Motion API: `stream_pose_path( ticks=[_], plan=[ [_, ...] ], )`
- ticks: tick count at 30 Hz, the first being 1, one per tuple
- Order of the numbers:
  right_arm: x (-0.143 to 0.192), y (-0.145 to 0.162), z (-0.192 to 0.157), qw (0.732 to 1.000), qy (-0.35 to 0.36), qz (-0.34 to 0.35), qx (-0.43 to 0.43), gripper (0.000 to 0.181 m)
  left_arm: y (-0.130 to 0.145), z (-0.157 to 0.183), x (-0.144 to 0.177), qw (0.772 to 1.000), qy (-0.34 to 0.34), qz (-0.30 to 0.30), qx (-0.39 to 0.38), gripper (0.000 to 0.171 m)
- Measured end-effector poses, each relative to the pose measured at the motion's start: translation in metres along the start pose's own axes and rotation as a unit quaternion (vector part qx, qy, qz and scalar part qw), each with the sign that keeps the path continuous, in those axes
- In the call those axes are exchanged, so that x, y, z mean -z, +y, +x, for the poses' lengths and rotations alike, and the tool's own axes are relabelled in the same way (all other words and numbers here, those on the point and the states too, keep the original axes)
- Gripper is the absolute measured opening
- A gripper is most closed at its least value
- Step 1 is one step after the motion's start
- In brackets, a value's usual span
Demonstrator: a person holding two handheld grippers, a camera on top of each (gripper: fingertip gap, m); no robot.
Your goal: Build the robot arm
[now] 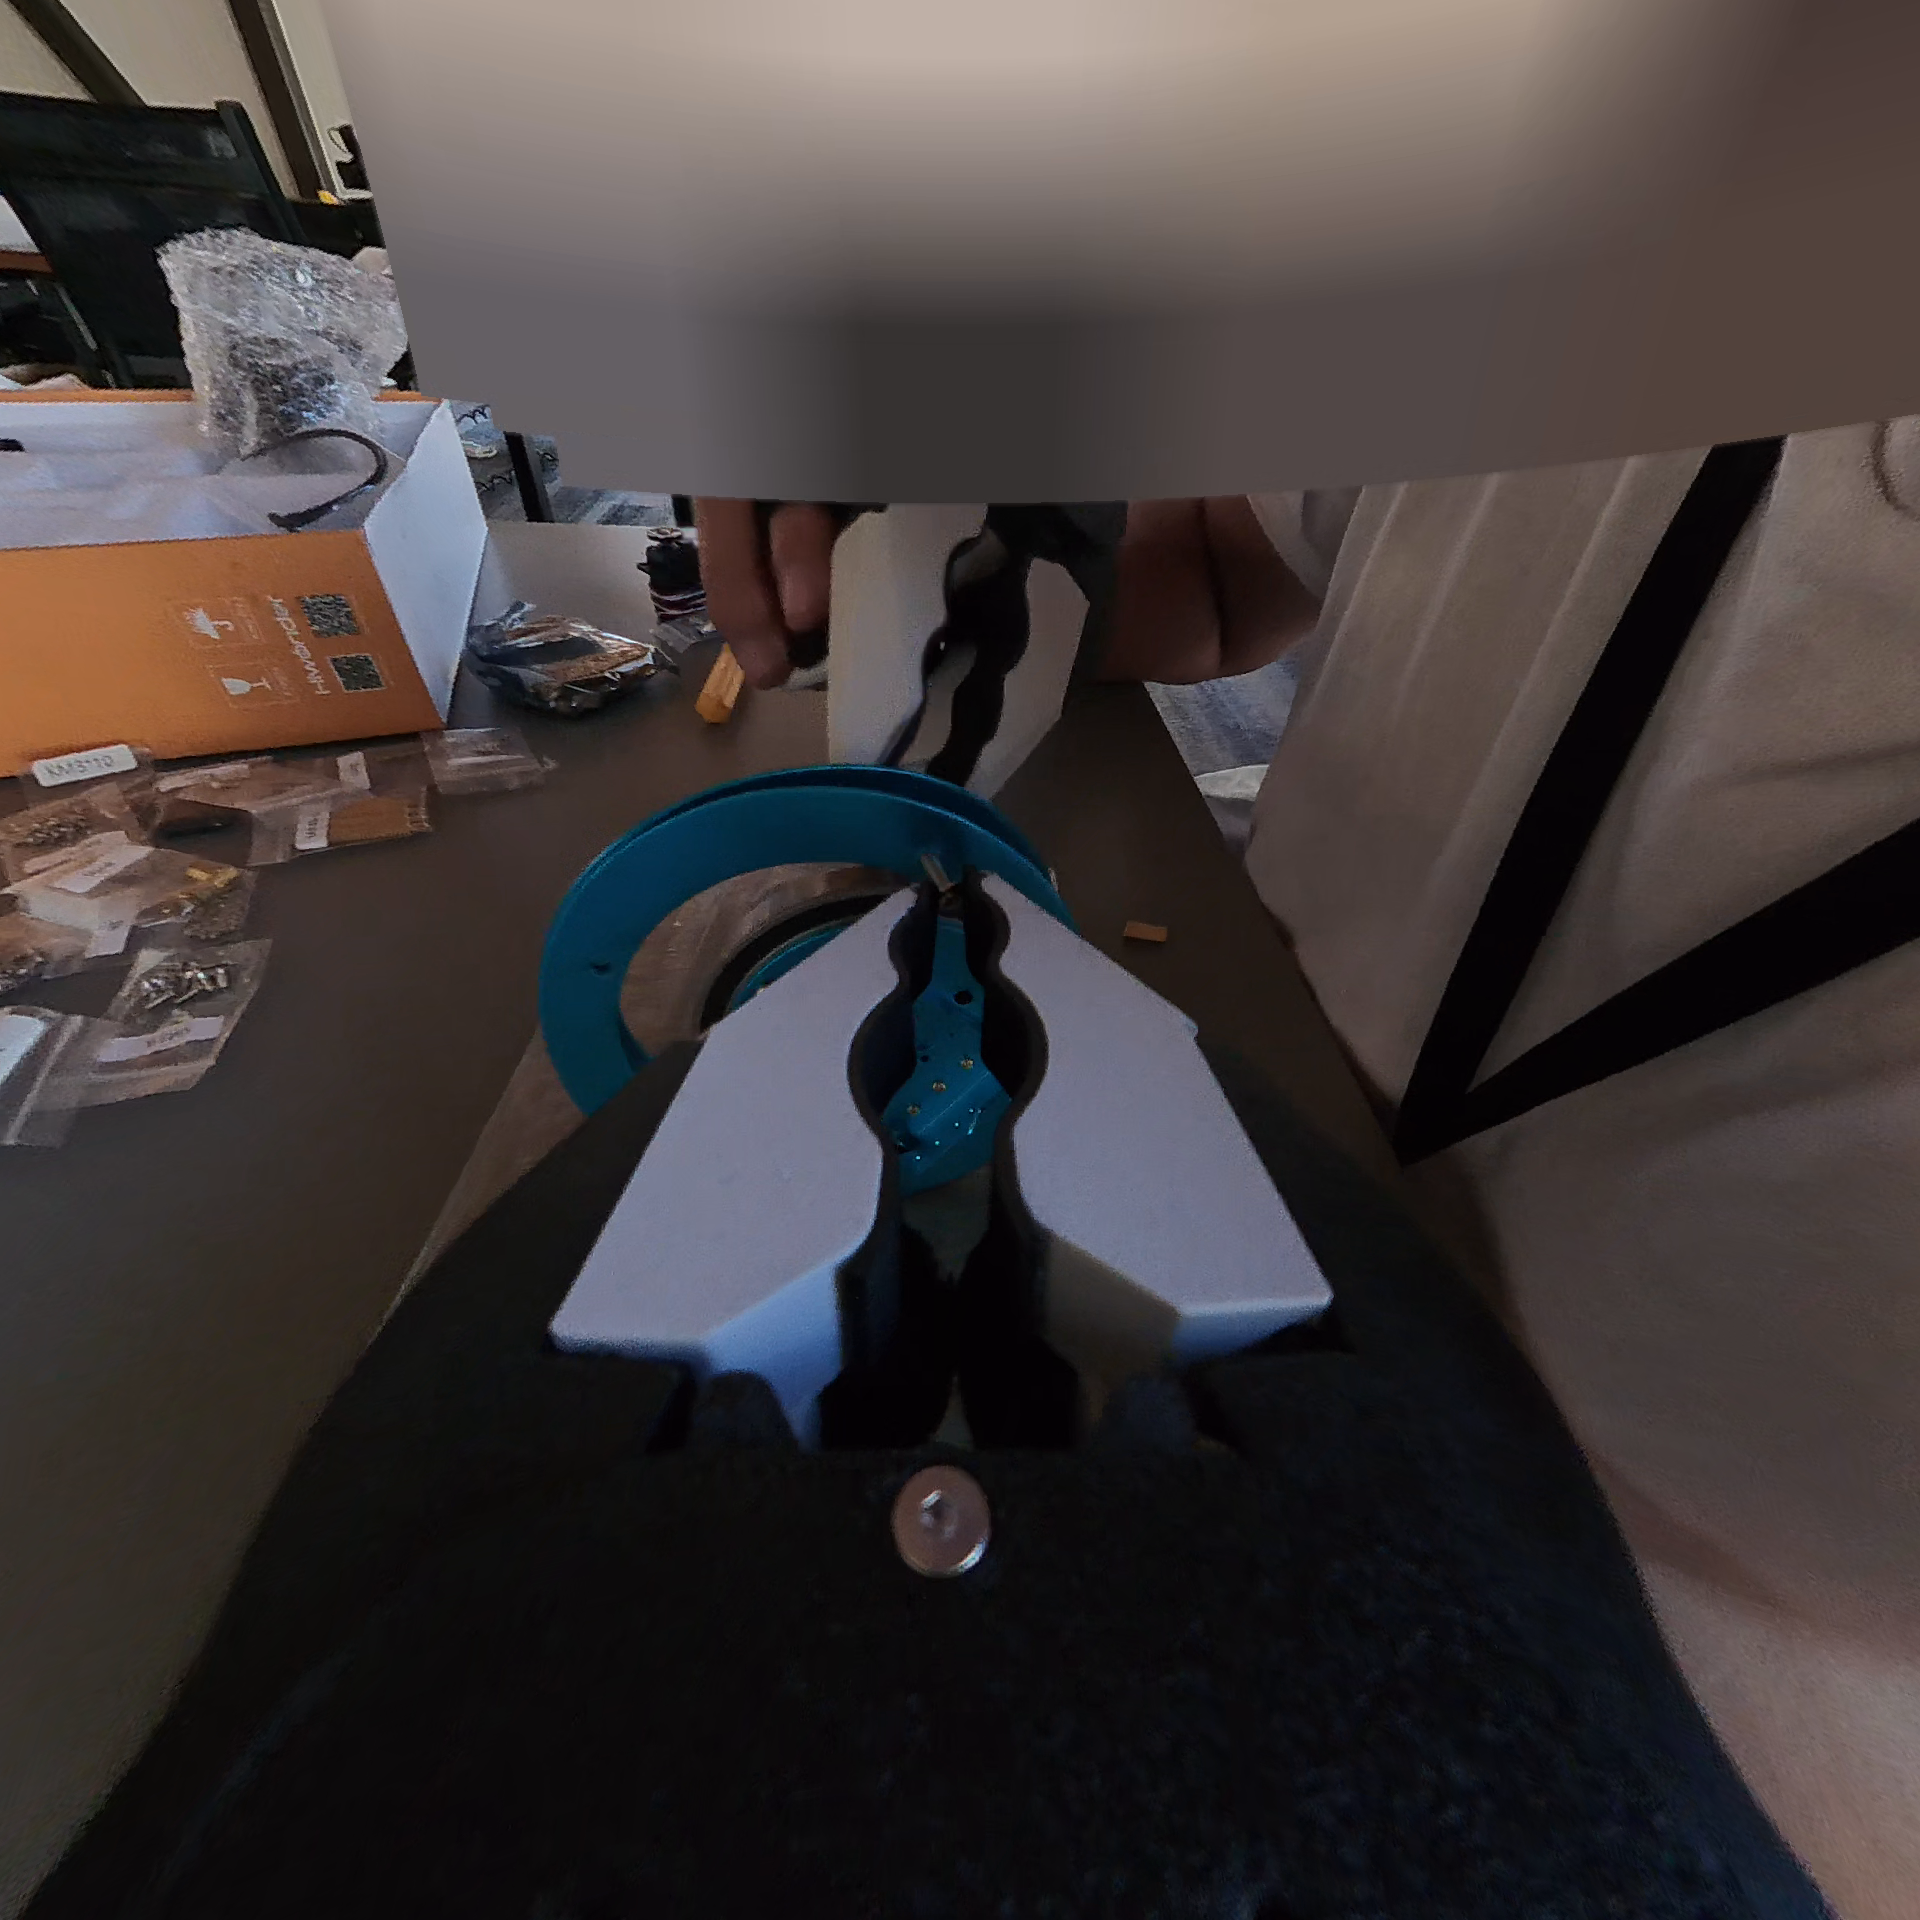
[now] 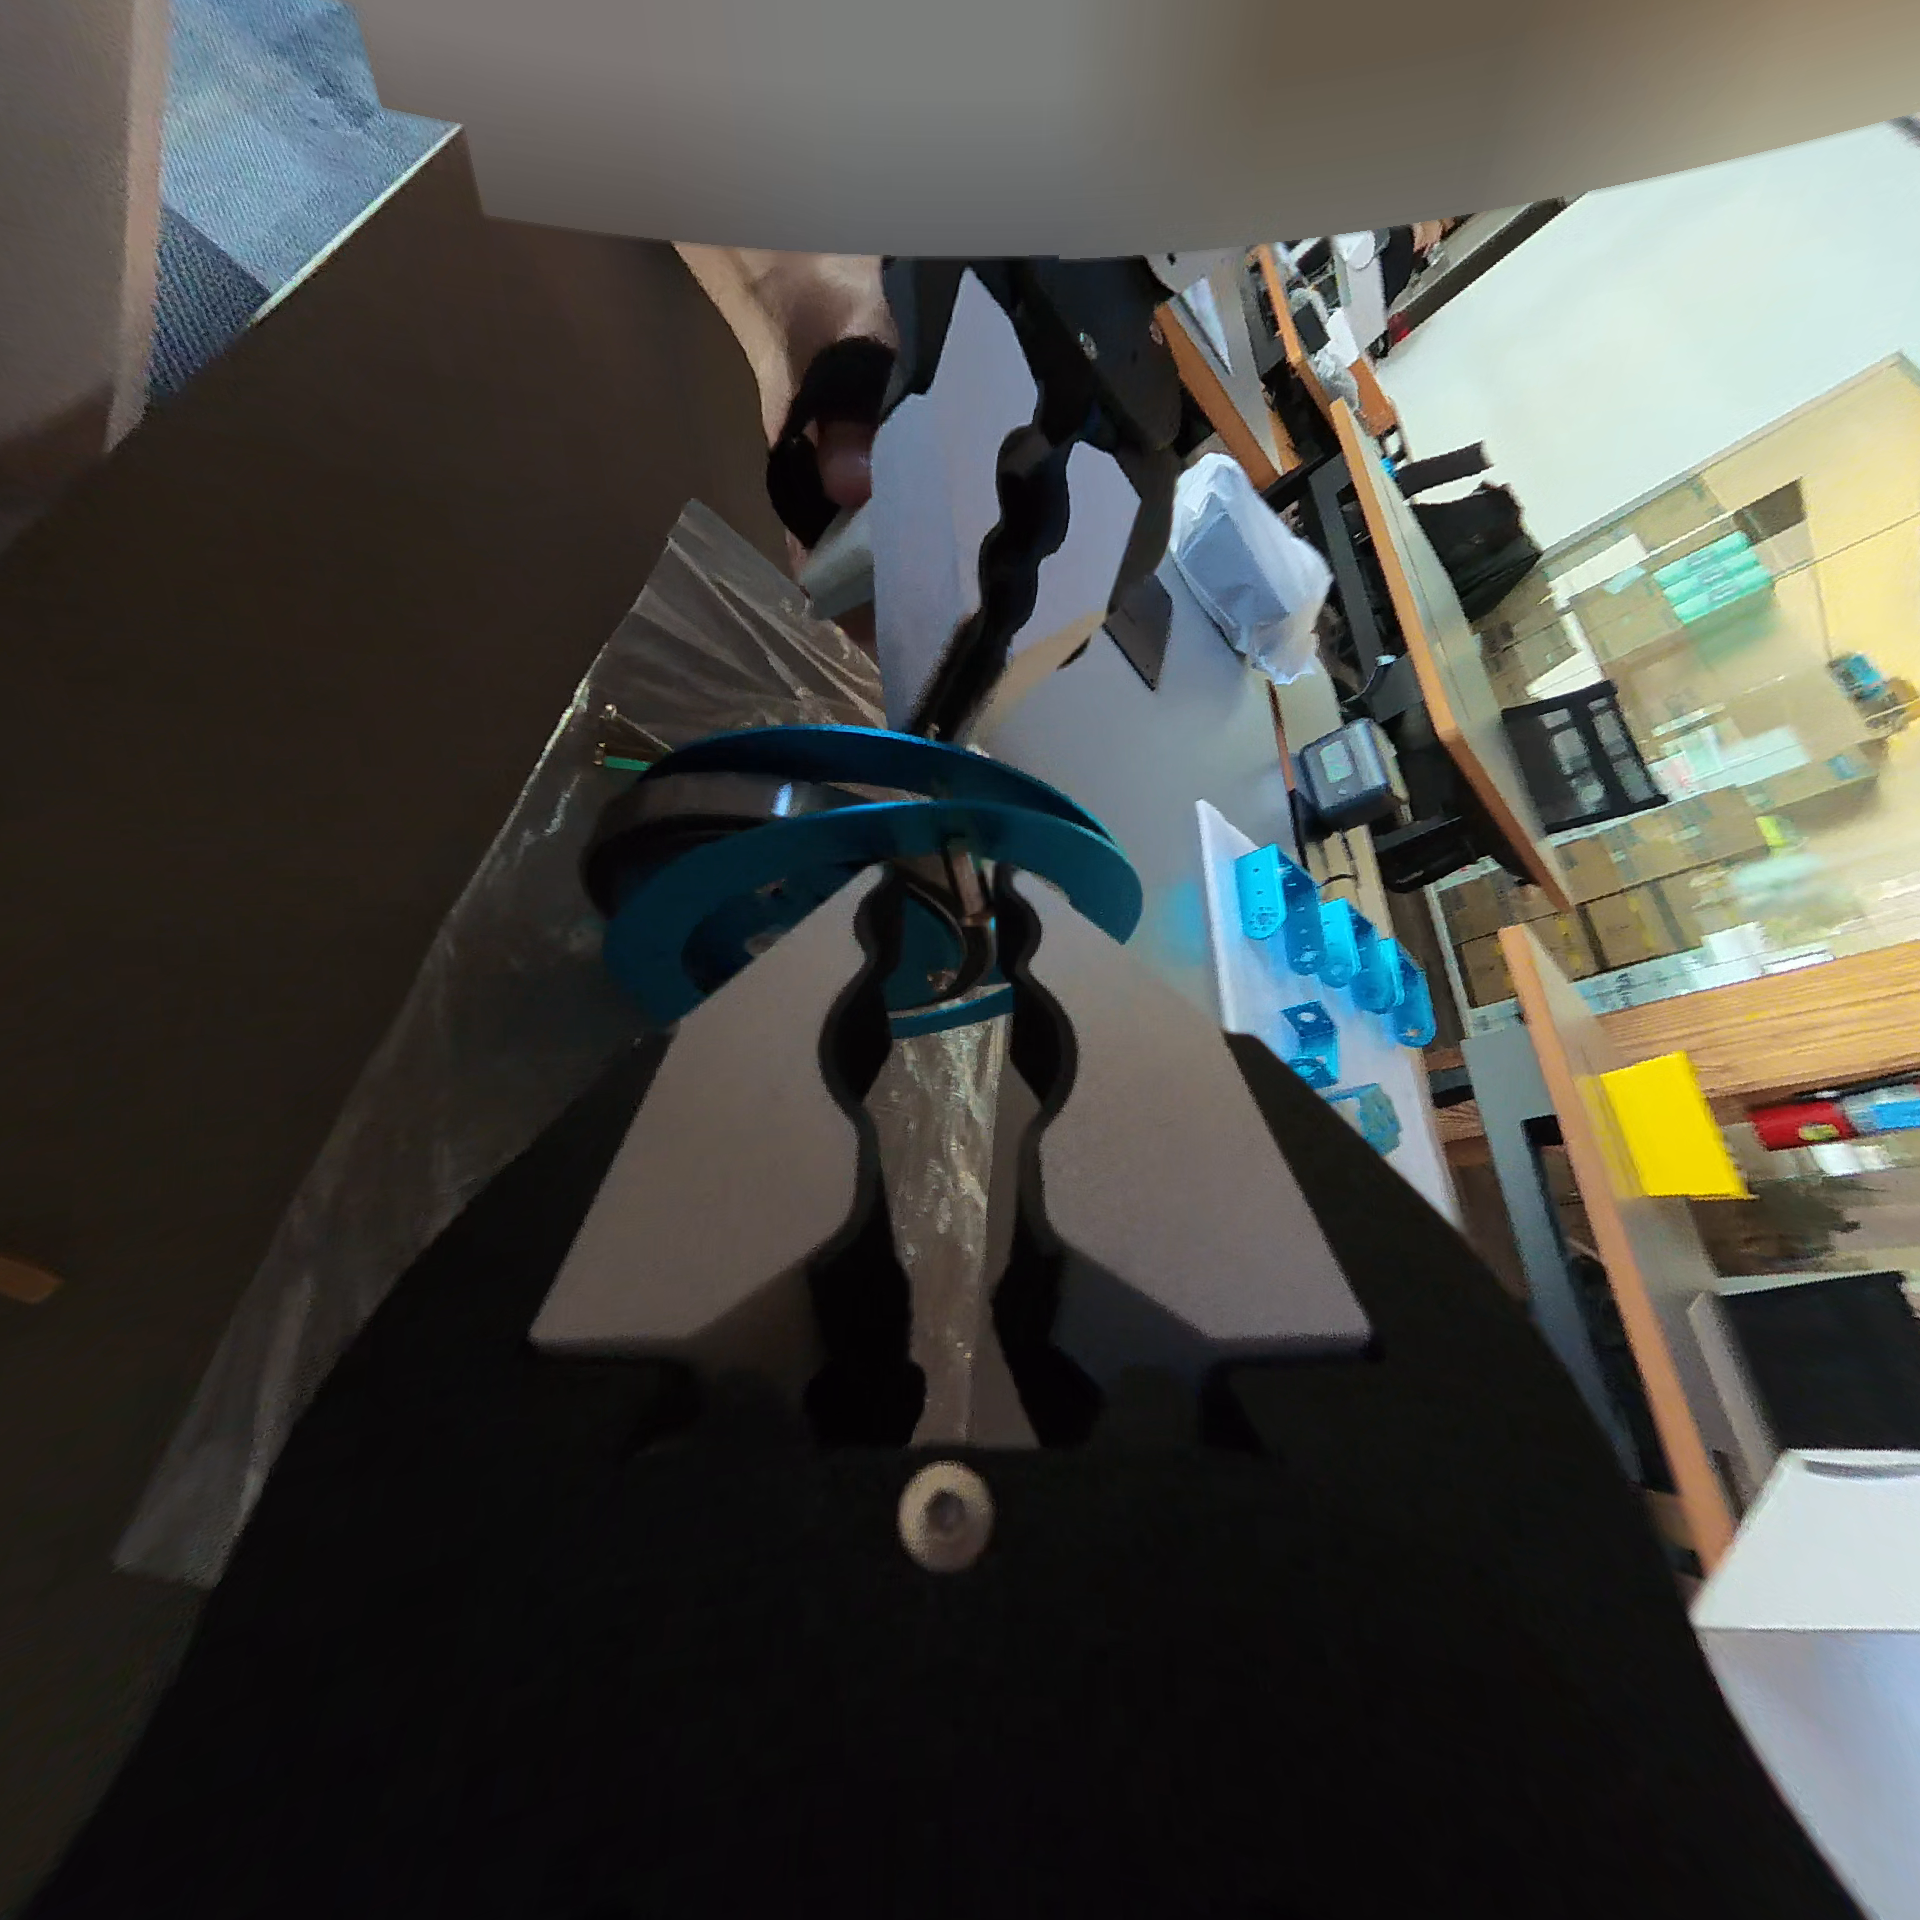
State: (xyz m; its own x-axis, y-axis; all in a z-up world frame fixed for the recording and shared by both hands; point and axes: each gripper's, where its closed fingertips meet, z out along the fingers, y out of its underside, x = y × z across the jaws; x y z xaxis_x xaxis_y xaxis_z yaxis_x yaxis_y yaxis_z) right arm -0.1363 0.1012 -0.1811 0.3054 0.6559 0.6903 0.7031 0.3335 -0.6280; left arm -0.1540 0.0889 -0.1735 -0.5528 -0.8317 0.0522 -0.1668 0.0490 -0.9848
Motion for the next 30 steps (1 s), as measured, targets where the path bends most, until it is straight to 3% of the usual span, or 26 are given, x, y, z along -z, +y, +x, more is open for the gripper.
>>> stream_pose_path(
  ticks=[2, 6, 9, 14, 30],
  plan=[
    [0.0, -0.002, 0.003, 0.999, 0.023, -0.004, 0.032, 0.006, -0.001, -0.001, 0.001, 1.0, 0.003, 0.002, 0.012, 0.004],
    [-0.001, 0.001, 0.007, 0.995, 0.044, -0.044, 0.078, 0.004, -0.004, -0.007, 0.002, 1.0, -0.016, 0.002, 0.022, 0.005],
    [0.0, 0.005, 0.009, 0.997, 0.015, -0.068, 0.029, 0.004, -0.004, -0.012, 0.001, 0.998, -0.055, -0.004, -0.01, 0.006],
    [0.002, 0.007, 0.006, 0.993, -0.048, -0.044, -0.095, 0.004, -0.004, -0.014, -0.003, 0.99, -0.112, -0.01, -0.086, 0.006],
    [0.001, 0.003, 0.002, 0.984, -0.08, -0.011, -0.158, 0.004, 0.0, -0.014, -0.006, 0.993, -0.099, 0.0, -0.069, 0.006]
  ],
)
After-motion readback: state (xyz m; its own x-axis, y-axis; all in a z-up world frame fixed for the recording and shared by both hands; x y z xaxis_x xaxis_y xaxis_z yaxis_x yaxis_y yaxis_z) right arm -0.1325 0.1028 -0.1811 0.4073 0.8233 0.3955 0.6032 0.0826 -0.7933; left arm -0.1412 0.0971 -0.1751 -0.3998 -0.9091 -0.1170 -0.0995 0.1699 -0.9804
